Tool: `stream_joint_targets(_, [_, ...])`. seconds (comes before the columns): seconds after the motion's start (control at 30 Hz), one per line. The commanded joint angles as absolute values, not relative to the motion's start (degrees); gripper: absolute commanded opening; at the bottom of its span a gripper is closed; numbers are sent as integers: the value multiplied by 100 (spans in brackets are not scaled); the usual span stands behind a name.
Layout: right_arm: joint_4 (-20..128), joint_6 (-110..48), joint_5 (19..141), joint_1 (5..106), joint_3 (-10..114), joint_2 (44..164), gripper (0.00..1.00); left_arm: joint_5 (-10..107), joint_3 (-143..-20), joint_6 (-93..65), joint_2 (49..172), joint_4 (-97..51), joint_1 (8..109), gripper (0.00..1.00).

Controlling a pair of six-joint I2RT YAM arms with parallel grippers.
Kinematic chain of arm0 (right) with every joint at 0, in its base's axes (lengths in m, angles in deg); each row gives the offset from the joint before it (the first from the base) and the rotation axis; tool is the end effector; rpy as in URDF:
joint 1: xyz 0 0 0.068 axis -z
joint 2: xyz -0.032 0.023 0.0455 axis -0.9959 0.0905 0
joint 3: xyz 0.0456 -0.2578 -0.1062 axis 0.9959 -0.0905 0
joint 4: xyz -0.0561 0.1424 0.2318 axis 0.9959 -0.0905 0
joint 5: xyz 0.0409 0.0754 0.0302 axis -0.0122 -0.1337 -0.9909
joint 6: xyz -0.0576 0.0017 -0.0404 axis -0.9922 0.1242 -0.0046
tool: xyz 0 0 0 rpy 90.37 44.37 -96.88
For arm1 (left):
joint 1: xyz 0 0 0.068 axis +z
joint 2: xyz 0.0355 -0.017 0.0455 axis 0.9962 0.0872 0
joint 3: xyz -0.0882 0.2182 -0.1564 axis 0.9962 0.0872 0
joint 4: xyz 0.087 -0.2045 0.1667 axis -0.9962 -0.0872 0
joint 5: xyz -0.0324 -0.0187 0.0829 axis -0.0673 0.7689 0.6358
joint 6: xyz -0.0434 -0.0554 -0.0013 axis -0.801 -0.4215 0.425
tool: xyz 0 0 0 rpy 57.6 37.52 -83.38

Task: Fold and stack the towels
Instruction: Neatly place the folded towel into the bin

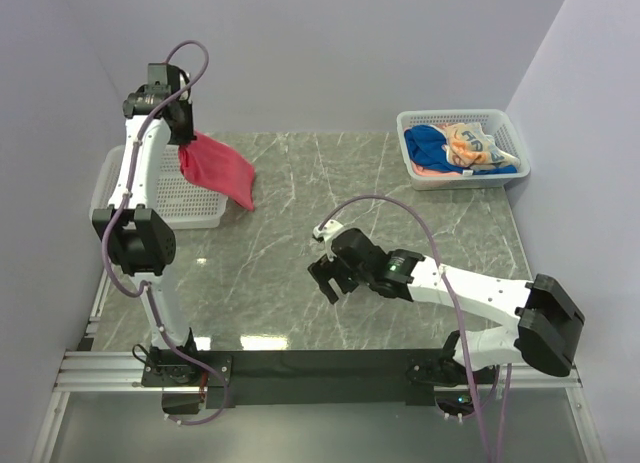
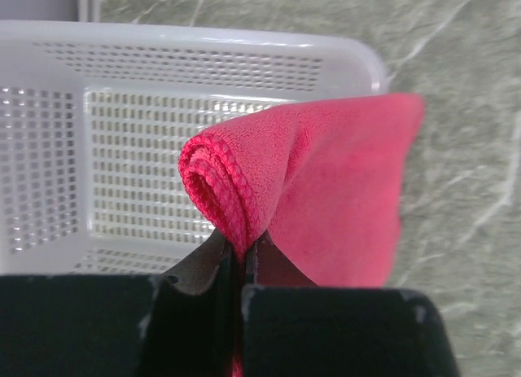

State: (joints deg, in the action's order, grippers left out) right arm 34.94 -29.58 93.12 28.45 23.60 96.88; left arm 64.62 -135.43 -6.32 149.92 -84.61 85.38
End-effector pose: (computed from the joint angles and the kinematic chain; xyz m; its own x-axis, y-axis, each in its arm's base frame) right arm 0.1689 0.2447 0.2182 -0.5100 -0.5056 -0.6958 -0.7289 0.6836 0.0375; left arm 0.4693 0.0111 0.3719 -0.7411 -0.0738 -0.6673 -0.1509 0.9868 0.0585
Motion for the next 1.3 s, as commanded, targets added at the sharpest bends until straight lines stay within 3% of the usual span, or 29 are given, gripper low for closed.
stream_joint_targets(0.0, [3356, -3115, 9332, 2882, 2719, 9786, 92, 6661, -13780, -34, 15054, -8551, 8737, 1])
stream_joint_targets(0.93, [2846, -3414, 9059, 2882, 3678, 10822, 92, 7012, -11892, 1287, 15010, -6811, 9484, 1])
stream_joint_targets(1.27, [2749, -3493, 8997, 2873, 3845, 11095, 91, 7363, -11776, 1604, 15441, -6459, 9537, 1])
